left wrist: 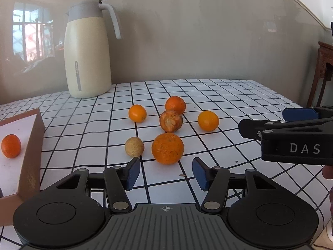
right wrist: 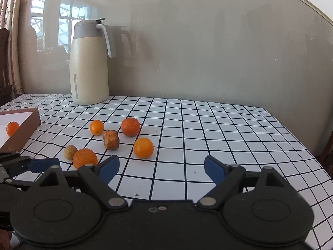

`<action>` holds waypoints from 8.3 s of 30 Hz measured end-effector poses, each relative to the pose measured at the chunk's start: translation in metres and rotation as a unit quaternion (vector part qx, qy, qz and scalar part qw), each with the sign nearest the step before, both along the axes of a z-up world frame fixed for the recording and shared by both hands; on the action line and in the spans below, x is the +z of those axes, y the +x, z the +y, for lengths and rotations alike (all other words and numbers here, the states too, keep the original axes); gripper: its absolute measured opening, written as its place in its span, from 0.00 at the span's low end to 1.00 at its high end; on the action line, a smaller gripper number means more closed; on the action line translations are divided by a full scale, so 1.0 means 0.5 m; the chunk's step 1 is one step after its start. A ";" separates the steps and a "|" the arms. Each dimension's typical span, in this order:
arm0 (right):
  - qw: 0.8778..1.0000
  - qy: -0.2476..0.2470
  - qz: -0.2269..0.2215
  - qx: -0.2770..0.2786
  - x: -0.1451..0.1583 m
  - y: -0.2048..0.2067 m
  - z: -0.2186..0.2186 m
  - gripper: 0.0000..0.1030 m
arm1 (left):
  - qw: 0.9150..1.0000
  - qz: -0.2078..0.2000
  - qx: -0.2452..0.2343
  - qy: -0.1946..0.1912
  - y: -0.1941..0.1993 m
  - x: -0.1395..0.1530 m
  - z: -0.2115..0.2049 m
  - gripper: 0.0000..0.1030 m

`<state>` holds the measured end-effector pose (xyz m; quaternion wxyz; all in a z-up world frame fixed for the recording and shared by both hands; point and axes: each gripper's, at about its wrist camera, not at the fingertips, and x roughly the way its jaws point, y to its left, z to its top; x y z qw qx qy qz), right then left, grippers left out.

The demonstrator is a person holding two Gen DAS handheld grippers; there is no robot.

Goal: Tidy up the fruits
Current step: 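Grasp the large textured orange with the left tool while the right tool grasps a mandarin, then lift both held oranges and carry them over the white tray, then open both tools over the tray to drop the two oranges, then move both open tools back toward the remaining fruit on the table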

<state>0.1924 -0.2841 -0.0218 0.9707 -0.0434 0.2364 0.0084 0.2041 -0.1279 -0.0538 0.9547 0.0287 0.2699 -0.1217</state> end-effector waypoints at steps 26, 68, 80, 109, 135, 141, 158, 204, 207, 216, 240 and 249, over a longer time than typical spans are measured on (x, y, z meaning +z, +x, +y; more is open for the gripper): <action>1.000 0.020 0.017 -0.001 -0.025 0.058 0.005 0.79 | 0.999 0.015 0.026 -0.019 0.074 -0.006 0.019 0.47; 0.996 0.026 0.085 0.027 -0.056 0.169 0.044 0.24 | 0.998 0.023 0.050 -0.025 0.084 -0.009 0.045 0.36; 0.996 0.014 0.080 0.024 -0.035 0.085 0.055 0.24 | 0.999 0.017 0.029 -0.022 0.026 0.006 0.038 0.35; 0.992 0.016 0.006 0.124 0.058 -0.104 0.199 0.24 | 0.995 -0.065 0.072 0.004 -0.180 0.104 0.196 0.36; 0.973 0.023 -0.027 0.226 0.082 -0.120 0.398 0.24 | 0.979 -0.087 0.185 0.003 -0.219 0.122 0.418 0.36; 0.969 0.021 -0.028 0.245 0.082 -0.118 0.445 0.24 | 0.973 -0.090 0.213 0.008 -0.242 0.122 0.473 0.36; 0.966 0.018 -0.032 0.256 0.077 -0.061 0.534 0.24 | 0.957 -0.092 0.273 0.012 -0.216 0.123 0.627 0.36; 0.978 0.025 -0.021 0.204 0.043 0.117 0.547 0.92 | 0.945 -0.085 0.316 0.003 -0.068 0.087 0.752 1.00; 0.978 0.024 -0.021 0.205 0.044 0.115 0.549 0.92 | 0.946 -0.084 0.314 0.001 -0.070 0.087 0.749 1.00; 0.978 0.030 -0.014 0.207 0.044 0.116 0.546 0.92 | 0.947 -0.085 0.311 0.006 -0.073 0.088 0.740 1.00; 0.974 0.026 -0.023 0.222 0.059 0.059 0.519 0.93 | 0.938 -0.102 0.330 0.033 -0.123 0.112 0.684 1.00; 0.976 0.031 -0.019 0.214 0.060 0.039 0.489 0.93 | 0.917 -0.140 0.367 0.072 -0.145 0.123 0.638 1.00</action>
